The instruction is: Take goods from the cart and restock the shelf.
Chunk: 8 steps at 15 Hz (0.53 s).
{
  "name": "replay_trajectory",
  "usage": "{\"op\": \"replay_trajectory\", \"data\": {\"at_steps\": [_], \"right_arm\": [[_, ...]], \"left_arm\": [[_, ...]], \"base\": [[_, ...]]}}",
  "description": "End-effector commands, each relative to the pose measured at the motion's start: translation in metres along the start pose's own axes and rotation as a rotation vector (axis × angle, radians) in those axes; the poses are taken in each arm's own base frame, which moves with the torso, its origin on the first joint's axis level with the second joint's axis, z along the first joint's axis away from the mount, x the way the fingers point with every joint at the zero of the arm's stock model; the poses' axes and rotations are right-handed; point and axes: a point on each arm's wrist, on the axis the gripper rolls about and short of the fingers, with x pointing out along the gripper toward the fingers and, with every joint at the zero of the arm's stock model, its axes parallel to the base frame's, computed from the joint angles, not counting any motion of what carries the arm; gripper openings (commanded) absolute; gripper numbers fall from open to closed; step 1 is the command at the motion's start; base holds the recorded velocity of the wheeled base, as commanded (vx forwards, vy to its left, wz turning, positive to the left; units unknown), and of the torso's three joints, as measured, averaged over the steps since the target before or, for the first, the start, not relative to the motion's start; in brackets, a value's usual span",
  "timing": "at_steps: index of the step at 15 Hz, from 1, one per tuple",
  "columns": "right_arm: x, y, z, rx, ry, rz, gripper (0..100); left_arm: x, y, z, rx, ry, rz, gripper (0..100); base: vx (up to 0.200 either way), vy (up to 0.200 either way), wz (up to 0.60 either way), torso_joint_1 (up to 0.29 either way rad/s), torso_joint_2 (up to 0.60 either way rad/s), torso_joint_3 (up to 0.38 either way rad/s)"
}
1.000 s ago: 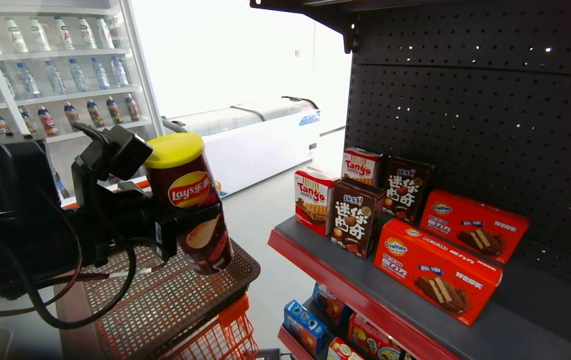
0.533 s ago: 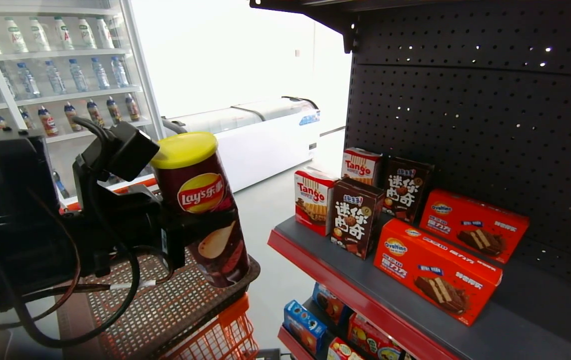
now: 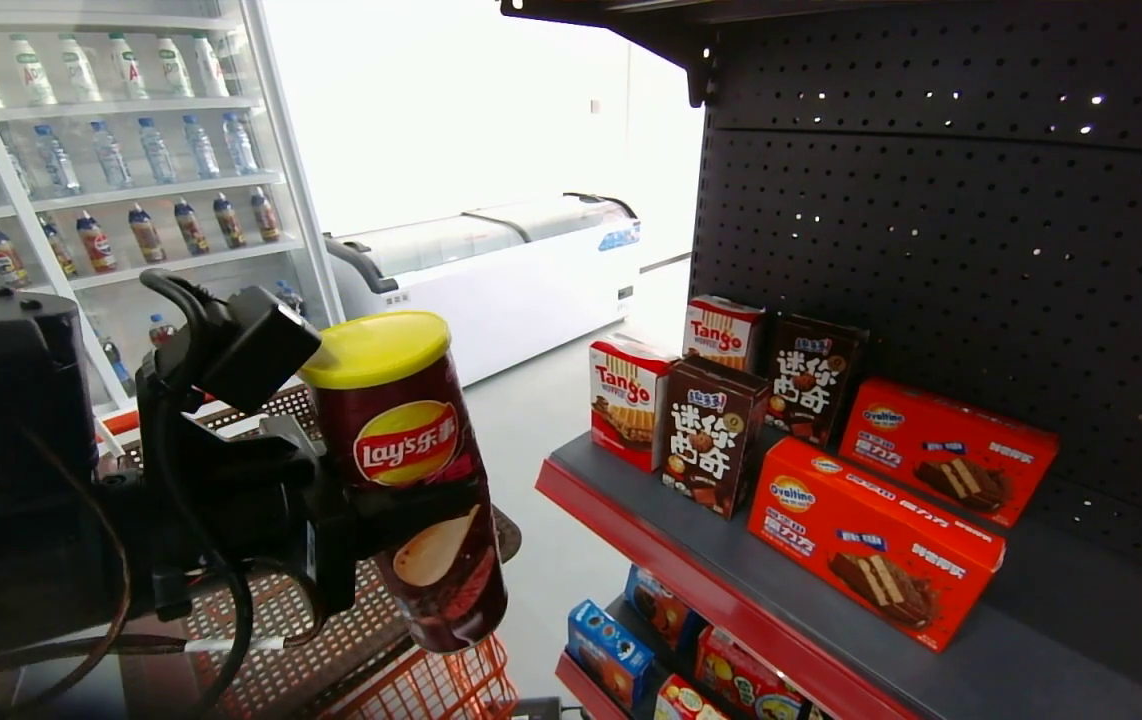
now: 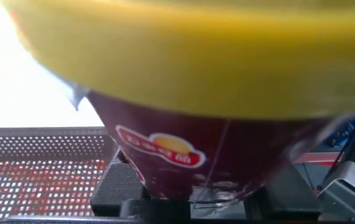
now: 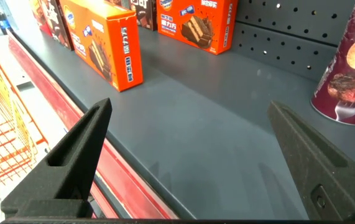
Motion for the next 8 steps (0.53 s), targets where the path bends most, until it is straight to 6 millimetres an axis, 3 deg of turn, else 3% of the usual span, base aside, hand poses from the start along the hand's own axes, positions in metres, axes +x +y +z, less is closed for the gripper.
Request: {"op": "replay_trajectory", "data": {"at_steps": [1,5,8], "right_arm": [[0.000,0.000,0.000,0.000,0.000,0.001,100],[0.000,0.000,0.000,0.000,0.000,0.003,100],[0.000,0.000,0.000,0.000,0.000,0.001,100]], "left_arm": [[-0.008,-0.010,-0.001,0.002,-0.012,-0.031,0],[-0.017,-0.020,-0.009,-0.050,-0.004,-0.066,0],[-0.018,-0.021,-0.009,-0.051,-0.005,-0.067,0]], "base": [[0.000,0.000,0.00,0.000,0.00,0.000],[0.000,0.000,0.00,0.000,0.00,0.000],[0.000,0.000,-0.60,0.007,0.00,0.001]]}}
